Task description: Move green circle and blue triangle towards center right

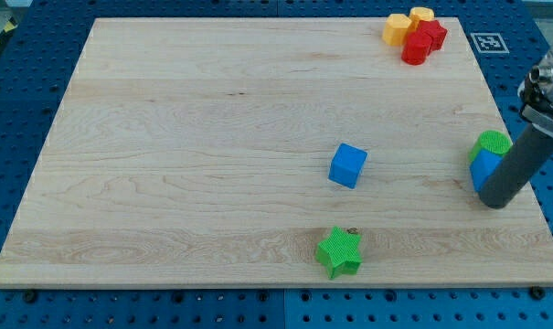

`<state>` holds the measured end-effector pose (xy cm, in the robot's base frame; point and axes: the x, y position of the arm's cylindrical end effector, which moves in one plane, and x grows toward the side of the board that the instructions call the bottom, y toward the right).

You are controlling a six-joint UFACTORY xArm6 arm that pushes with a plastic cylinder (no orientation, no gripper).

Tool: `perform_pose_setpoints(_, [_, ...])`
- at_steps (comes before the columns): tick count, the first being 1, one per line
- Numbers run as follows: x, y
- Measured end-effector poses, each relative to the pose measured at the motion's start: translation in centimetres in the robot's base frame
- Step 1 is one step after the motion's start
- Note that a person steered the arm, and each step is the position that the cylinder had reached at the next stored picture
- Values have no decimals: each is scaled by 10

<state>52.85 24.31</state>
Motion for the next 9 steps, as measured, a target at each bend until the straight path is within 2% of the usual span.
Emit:
perform_pose_setpoints(2, [-6,1])
perform_pose_setpoints(5, [-45,25])
perform_pose_setpoints(9, [-68,25])
